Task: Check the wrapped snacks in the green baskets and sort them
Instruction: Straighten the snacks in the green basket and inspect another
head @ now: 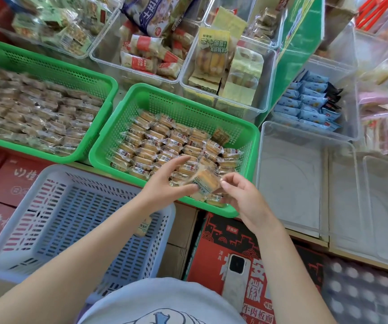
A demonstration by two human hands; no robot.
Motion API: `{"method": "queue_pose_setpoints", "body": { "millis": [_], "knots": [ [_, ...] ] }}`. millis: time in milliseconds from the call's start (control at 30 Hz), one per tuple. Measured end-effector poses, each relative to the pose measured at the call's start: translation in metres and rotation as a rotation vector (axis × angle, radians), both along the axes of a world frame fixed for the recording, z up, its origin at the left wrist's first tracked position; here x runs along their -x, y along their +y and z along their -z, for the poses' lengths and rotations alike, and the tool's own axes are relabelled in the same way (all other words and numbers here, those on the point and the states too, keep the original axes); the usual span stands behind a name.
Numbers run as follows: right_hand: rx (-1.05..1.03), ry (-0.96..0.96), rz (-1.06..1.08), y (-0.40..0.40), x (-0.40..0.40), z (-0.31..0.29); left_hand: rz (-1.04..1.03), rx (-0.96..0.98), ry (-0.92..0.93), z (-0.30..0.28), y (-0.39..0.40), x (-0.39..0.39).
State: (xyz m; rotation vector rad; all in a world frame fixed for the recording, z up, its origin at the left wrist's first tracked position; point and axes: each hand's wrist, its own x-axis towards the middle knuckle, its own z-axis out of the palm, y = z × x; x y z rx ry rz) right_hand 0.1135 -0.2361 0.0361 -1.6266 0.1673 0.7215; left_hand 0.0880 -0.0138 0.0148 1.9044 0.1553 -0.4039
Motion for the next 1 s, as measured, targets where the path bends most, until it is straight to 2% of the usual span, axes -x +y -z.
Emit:
{"method": "queue_pose_setpoints", "body": {
  "millis": [100, 167, 400, 600, 700, 833, 933, 1000],
  "knots": [
    [-0.064, 0.040, 0.028, 0.008, 0.009, -0.010, -0.026, 0.219, 0.115, -0.016, -0.003, 0.001],
    [0.032, -0.006, 0.050, 0.012, 0.011, -0.013, -0.048, 0.292, 0.163, -0.019, -0.006, 0.005],
    [0.201, -0.284, -0.089, 0.019, 0.020, -0.017, -0.032, 0.241, 0.175, -0.020, -0.015, 0.023],
    [0.269, -0.361, -0.116, 0.019, 0.020, -0.020, -0.036, 0.259, 0.181, -0.027, -0.017, 0.030],
    [0.338, -0.480, -0.020, 0.018, 0.019, -0.019, -0.141, 0.419, 0.227, -0.033, -0.018, 0.031],
    [0.388, -0.518, 0.059, 0.020, 0.020, -0.016, -0.340, 0.679, 0.320, -0.033, -0.018, 0.032],
    [0.327, -0.480, 0.141, 0.021, 0.022, -0.014, -0.407, 0.871, 0.371, -0.033, -0.020, 0.034],
    [0.239, -0.367, 0.222, 0.022, 0.022, -0.016, -0.432, 0.984, 0.397, -0.034, -0.021, 0.036]
  ]
}}
